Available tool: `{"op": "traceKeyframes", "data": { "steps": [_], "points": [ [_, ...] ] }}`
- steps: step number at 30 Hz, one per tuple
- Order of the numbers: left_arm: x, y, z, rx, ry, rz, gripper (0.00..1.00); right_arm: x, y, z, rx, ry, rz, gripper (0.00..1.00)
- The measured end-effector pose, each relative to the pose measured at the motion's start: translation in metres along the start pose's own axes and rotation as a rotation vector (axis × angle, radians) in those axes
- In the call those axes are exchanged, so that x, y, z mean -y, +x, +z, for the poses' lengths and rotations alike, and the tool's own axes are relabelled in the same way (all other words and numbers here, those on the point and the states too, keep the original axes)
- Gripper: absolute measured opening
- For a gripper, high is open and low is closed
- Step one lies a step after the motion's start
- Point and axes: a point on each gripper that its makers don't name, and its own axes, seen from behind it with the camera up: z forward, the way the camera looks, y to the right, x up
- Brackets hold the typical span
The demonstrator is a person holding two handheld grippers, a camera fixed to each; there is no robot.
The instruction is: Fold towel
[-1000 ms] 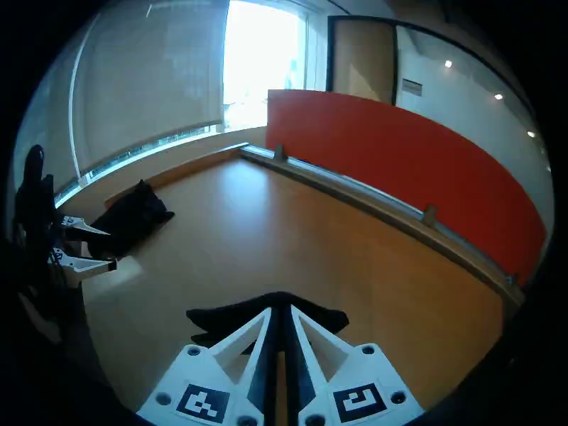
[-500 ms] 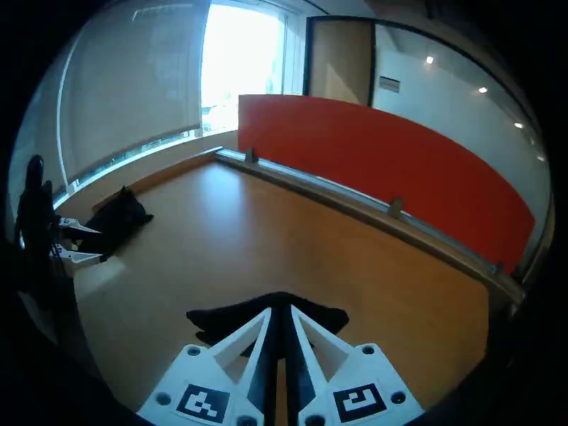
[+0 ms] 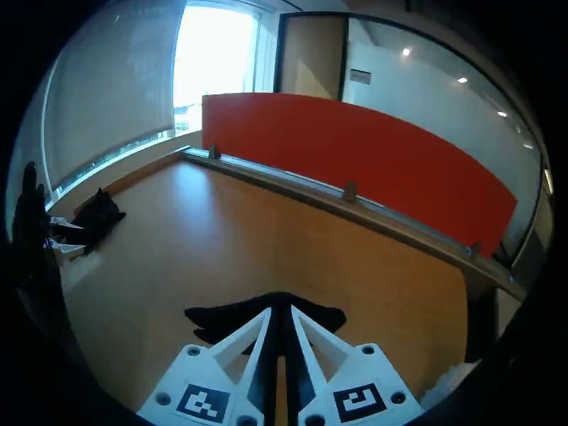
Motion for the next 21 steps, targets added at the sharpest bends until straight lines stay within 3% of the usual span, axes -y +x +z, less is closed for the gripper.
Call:
{"op": "traceKeyframes", "data": {
  "steps": [11, 21],
  "points": [
    [-0.011, 0.001, 0.005, 0.01, 0.002, 0.0, 0.98, -0.07, -0.025, -0.02, 0.038, -0.066, 0.015, 0.04],
    [-0.015, 0.001, 0.005, 0.015, 0.014, 0.001, 0.98, -0.116, -0.042, -0.031, 0.072, -0.098, 0.021, 0.04]
  ]
}}
